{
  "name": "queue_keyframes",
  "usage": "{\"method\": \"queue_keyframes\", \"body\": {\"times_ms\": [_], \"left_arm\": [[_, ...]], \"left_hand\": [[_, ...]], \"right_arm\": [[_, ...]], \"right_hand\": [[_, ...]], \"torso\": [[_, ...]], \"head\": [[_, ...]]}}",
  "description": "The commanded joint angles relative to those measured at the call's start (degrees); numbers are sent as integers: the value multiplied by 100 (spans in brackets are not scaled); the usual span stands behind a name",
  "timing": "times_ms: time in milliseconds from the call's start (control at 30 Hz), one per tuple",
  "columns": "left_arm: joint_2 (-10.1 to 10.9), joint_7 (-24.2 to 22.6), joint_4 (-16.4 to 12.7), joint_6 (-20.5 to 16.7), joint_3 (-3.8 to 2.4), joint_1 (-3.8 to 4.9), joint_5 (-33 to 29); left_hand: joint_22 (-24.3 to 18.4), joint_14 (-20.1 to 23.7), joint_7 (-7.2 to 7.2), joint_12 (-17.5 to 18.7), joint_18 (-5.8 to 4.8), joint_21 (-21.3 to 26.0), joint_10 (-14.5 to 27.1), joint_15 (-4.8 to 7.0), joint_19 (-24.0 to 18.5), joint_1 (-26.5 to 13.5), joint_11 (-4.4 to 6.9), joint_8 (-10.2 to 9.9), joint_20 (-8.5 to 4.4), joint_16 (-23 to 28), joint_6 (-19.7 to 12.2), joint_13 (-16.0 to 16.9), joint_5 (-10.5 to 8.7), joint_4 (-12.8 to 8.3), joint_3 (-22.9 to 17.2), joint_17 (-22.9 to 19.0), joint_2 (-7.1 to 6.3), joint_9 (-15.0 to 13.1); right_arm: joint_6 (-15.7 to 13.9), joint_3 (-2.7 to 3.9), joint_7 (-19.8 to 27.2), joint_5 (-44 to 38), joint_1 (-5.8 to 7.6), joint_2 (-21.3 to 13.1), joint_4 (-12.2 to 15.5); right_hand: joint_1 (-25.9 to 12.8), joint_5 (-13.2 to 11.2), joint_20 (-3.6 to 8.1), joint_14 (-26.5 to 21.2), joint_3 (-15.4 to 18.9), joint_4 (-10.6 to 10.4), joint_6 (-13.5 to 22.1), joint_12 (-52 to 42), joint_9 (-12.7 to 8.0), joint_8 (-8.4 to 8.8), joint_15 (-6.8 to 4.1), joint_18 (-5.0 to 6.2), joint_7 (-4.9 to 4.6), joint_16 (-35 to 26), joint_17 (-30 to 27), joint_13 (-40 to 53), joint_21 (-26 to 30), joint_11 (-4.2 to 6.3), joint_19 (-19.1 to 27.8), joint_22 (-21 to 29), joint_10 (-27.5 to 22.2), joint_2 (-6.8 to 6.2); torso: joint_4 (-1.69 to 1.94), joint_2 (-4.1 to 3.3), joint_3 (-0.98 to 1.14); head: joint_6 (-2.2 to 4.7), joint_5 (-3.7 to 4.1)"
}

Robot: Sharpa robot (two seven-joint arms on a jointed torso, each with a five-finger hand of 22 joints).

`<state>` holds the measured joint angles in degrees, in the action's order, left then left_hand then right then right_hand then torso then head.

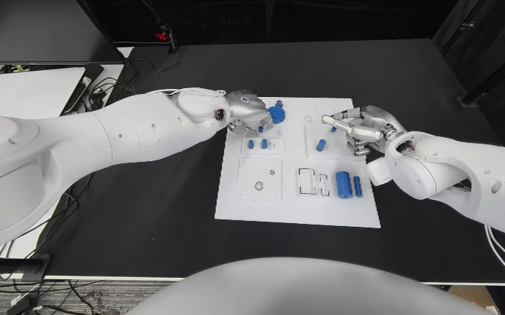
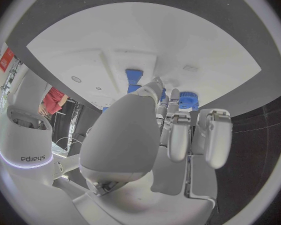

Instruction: Assemble the parts on the task board

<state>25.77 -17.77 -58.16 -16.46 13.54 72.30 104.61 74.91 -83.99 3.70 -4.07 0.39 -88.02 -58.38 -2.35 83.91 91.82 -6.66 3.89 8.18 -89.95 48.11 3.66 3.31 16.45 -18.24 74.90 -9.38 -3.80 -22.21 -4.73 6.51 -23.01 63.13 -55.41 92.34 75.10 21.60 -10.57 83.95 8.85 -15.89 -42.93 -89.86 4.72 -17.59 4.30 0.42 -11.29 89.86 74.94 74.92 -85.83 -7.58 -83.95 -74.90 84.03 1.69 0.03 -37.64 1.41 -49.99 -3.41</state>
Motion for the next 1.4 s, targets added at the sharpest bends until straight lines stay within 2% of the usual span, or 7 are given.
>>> {"method": "queue_keyframes", "body": {"times_ms": [33,467,667,767,967,1167,1400], "left_arm": [[4,314,19,-348,-3,9,11],[265,621,-103,-873,-3,28,14],[846,467,-575,-1270,-4,142,-24],[1153,343,-822,-1534,-4,203,-537],[1466,-126,-1103,-1604,-2,250,-2508],[1621,-825,-1354,-1570,-1,260,-4853],[1667,-1863,-1592,-1494,1,238,-7406]], "left_hand": [[1401,-601,-88,-62,42,55,61,-59,340,-23,-4,56,49,-5,-216,8,14,-5,81,1510,-29,-11],[1221,-377,-15,-189,171,492,179,-64,-88,172,-27,380,64,194,-602,7,45,2,89,921,49,-72],[554,710,24,-388,548,2083,177,234,-1378,163,145,1013,-155,1823,-618,2,25,18,-53,-1796,-39,-172],[-451,1677,114,-528,928,4238,-90,218,-2797,-22,154,1328,-172,3918,-533,-3,17,29,-120,-4109,-114,-211],[-1305,2115,408,-515,956,5700,-127,-28,-3353,-515,21,1506,54,5382,-508,1,71,-4,-4,-4800,-228,-160],[-2076,3022,707,-652,903,6859,432,-387,-3880,-963,-220,1587,384,6345,-529,22,1314,30,1570,-5266,-63,-79],[-2779,4378,965,-784,727,7984,1254,-791,-4986,-1527,-433,1586,689,6824,-786,26,2030,45,2475,-5655,140,-22]], "right_arm": [[57,3,18,-11,7,8,9],[97,3,45,-84,6,11,12],[32,7,192,-273,9,-131,160],[-81,14,263,-312,40,-271,271],[-141,18,232,-472,322,-412,352],[-114,20,145,-1089,651,-514,299],[-209,16,252,-2256,812,-455,-37]], "right_hand": [[15,33,-17,605,40,5,27,-14,4,-19,21,105,-70,14,1506,1508,23,-27,-188,-1313,597,54],[25,42,-16,605,43,10,14,-14,7,-42,20,114,-66,14,1506,1508,49,-24,-163,-1302,597,64],[27,41,-16,605,44,11,13,-14,7,-44,20,131,-65,14,1506,1508,102,-24,-114,-1278,597,65],[39,33,-15,605,52,22,15,-14,7,-57,18,134,-64,14,1506,1508,111,-22,-106,-1274,597,60],[137,15,36,605,121,53,-152,64,61,-326,-49,125,30,14,1506,1405,83,71,-139,-1288,477,106],[392,-90,216,605,156,-35,-188,3465,194,-664,-214,75,180,14,1506,-2170,-73,205,-298,-1355,-2749,195],[976,-729,234,605,5,-78,-312,5988,141,-578,-236,112,162,14,1506,-4495,67,163,-222,-1283,-3338,236]], "torso": [[1,5,-1],[-2,3,2],[36,9,22],[65,13,17],[76,18,20],[73,9,13],[83,6,16]], "head": [[-1,8],[-1,8],[-1,13],[-1,31],[18,37],[104,22],[127,117]]}}
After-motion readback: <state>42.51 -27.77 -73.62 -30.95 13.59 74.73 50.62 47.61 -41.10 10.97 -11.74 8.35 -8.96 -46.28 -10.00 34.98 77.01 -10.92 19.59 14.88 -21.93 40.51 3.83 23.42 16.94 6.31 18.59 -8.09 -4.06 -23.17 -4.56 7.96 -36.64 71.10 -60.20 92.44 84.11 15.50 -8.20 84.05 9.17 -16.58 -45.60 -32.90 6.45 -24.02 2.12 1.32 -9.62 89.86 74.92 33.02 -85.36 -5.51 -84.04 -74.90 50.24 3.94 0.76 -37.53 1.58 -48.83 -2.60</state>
